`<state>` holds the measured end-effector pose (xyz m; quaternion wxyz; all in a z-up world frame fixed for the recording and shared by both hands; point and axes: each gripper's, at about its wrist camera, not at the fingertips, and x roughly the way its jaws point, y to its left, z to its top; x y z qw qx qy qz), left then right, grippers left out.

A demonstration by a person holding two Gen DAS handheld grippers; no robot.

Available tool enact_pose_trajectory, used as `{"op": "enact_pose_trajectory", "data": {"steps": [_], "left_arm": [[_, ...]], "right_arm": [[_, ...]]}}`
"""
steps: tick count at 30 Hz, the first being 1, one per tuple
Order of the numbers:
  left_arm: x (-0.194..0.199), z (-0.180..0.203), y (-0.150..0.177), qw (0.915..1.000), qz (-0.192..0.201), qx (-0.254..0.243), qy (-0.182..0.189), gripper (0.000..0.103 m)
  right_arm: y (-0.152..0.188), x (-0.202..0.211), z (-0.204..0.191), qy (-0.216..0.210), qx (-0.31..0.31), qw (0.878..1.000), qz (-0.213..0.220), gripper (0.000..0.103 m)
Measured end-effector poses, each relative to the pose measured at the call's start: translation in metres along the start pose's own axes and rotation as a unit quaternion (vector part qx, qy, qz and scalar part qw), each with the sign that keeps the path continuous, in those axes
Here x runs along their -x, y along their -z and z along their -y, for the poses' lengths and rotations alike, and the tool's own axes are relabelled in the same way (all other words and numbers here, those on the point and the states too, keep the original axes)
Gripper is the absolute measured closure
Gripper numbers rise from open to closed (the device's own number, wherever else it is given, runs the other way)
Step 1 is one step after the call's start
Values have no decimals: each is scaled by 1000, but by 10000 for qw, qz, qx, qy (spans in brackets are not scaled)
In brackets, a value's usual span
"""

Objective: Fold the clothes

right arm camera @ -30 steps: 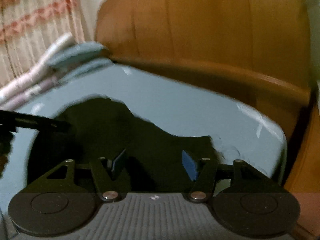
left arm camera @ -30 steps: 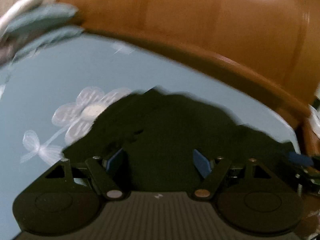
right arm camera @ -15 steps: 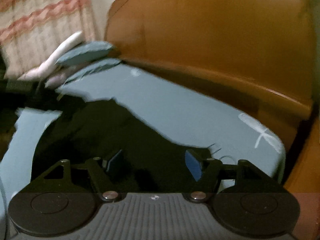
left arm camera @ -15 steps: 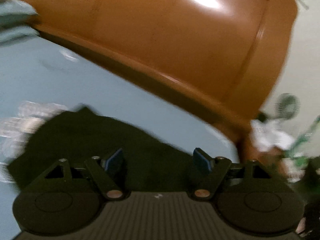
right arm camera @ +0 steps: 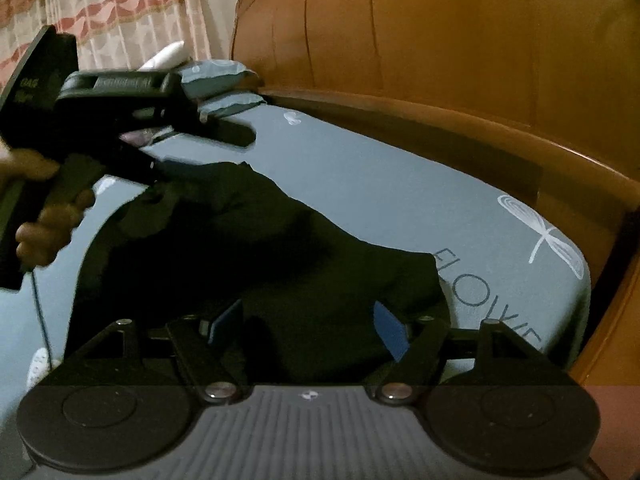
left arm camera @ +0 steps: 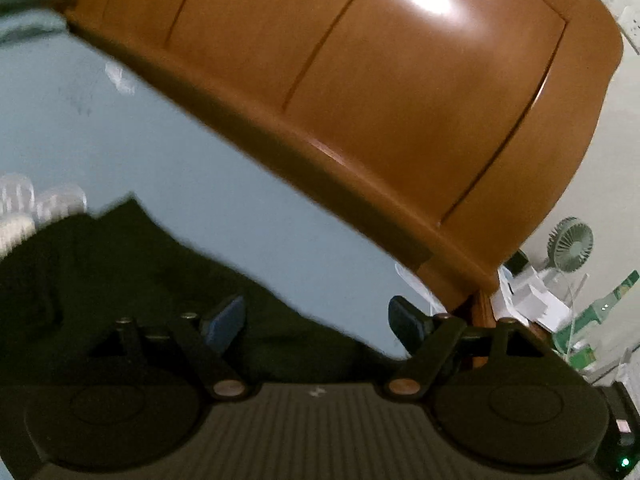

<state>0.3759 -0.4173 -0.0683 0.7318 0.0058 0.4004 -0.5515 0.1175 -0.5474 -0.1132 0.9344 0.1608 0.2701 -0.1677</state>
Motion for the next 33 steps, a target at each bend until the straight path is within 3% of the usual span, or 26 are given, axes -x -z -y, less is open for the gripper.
{"op": "enact_pose_trajectory", "data": {"steps": [4,7,12,15,19,21,28,33], "left_arm": [[-38,-21,-3,9985,-366,179,-375,23],[-57,-29,2,9985,-377,231,-334,21],[-39,-9,-6,9978,-469,93,-461,22],[-11,-1,-3,9991,-314,74,-270,22],[15,7,13,9990,-327,264,145,21],[20,7,25,9978,-429,379,345,21],[3,0,47,9959,-650,304,542,20],[31,0,41,9963,-542,436,495,21]], "right_arm": [[1,1,0,-17,31,10000,-15,27],[3,0,3,-3,80,9999,-61,26],[-2,11,4,-152,107,9996,218,27],[-10,11,2,-151,274,9989,349,26],[-7,-21,7,213,253,9992,-244,25],[-4,-20,7,233,145,9995,-155,18],[-3,-17,3,313,122,9993,-156,16],[-3,-3,2,130,-57,9999,-88,16]]}}
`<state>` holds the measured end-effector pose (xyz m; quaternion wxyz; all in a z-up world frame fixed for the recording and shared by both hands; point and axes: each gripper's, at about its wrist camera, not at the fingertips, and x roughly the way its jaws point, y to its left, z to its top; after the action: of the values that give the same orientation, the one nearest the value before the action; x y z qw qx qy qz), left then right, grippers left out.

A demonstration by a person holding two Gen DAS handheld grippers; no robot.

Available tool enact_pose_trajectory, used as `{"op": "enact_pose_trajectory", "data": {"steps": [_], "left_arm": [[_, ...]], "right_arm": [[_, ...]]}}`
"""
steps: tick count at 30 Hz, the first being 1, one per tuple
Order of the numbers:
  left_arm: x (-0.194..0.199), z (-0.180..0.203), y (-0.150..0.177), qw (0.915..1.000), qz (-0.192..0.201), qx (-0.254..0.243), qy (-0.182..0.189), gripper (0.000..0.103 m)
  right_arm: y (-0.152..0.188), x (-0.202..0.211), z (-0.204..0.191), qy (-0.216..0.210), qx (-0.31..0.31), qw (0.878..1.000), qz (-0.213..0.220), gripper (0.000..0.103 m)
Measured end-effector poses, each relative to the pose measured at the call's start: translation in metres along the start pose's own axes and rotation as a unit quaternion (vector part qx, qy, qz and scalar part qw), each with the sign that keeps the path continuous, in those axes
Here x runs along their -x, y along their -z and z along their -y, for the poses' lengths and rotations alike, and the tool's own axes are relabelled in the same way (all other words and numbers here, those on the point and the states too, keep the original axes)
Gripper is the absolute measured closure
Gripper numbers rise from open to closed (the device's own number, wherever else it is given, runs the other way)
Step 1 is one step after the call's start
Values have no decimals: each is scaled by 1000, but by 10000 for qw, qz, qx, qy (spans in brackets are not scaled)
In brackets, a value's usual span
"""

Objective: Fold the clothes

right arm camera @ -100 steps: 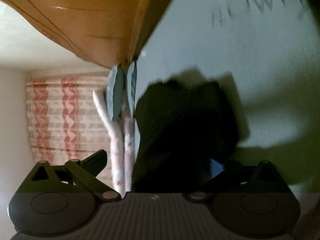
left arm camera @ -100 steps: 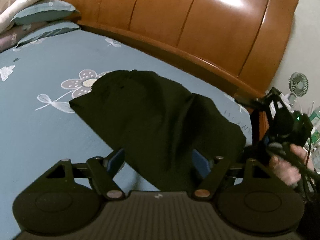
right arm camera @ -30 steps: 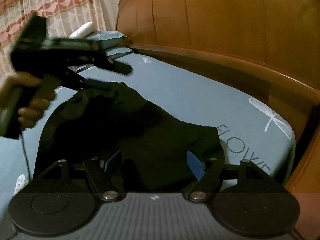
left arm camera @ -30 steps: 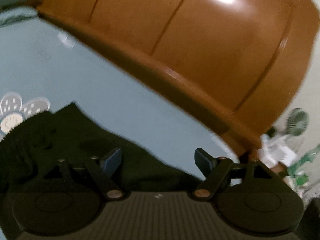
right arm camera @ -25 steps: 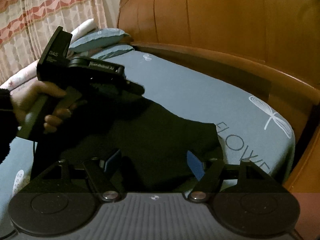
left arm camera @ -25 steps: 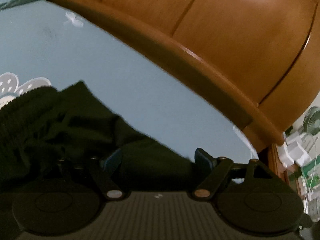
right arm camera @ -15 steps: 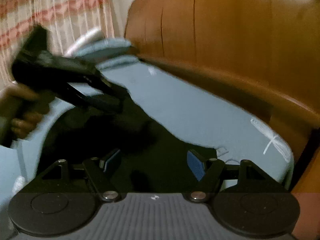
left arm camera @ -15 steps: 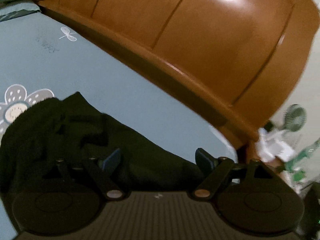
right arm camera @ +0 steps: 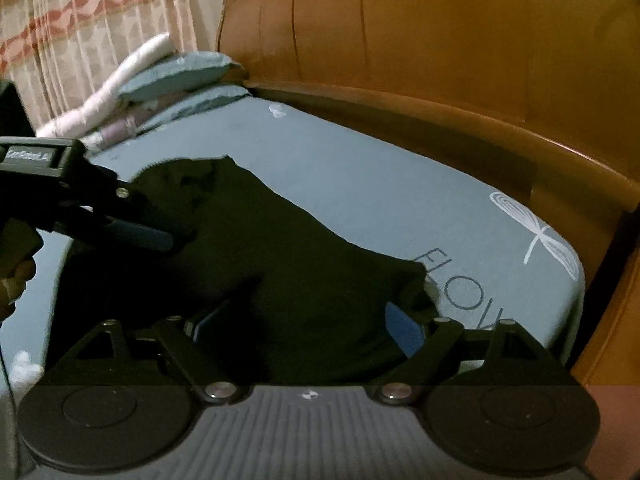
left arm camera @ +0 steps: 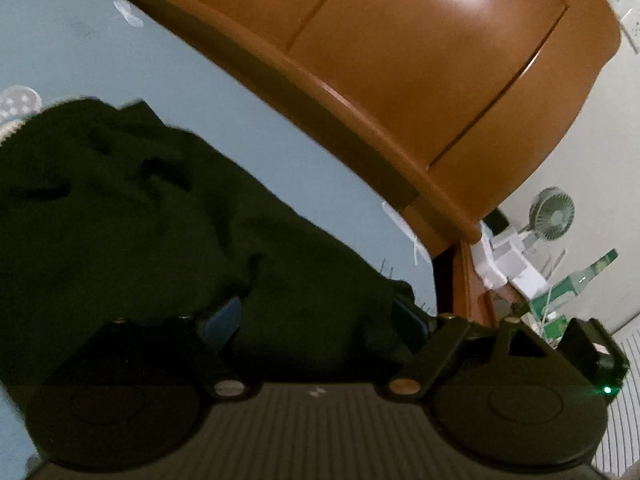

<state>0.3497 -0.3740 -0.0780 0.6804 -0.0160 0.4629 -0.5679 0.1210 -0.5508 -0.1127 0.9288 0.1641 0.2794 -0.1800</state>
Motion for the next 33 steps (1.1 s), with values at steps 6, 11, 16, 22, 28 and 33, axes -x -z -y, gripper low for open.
{"op": "enact_pose_trajectory", "data": {"steps": [6,11,16,22,28,33], "left_arm": [[11,-11,25,9997,-33,55,-229,20],[21,-1,31,9998,36,73,-208,20],[49,13,62,9999,117,-38,-16,20],[61,16,115,9995,109,245,140,20],[68,22,126,9996,177,199,37,20],[82,11,83,9962,836,179,-183,20]], "right_arm": [[4,8,-10,-213,67,9997,-27,16],[5,19,-17,-277,194,9994,-25,16],[5,31,-21,-316,262,9992,-30,16],[19,39,-27,-335,533,9978,-186,16],[21,45,-23,-326,607,9976,-122,16],[-9,26,-21,-453,657,9967,140,45]]}}
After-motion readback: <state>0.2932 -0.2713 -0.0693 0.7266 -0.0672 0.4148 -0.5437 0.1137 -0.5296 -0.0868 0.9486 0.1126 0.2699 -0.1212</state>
